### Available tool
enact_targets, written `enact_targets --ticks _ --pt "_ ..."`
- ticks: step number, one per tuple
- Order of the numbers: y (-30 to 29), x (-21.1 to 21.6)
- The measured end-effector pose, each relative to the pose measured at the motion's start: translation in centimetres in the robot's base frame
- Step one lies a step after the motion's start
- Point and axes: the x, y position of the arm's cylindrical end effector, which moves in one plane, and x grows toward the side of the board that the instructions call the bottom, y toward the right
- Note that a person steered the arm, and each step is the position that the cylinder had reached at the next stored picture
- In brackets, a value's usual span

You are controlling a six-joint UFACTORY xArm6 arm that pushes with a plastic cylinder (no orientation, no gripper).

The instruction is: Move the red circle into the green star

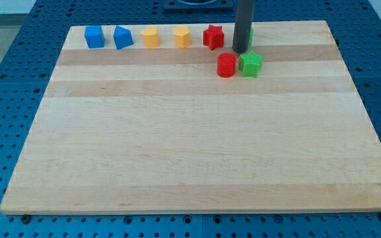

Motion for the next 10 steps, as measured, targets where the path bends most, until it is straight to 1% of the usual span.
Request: enact_targets --ticks 1,3,5,7,8,10 --pt "0.0 0.2" --pt "-1.1 1.9" --pt "-5.1 2.2" --pt "-7.2 6.1" --pt "-7.2 7.3" --pt "-5.3 7.3"
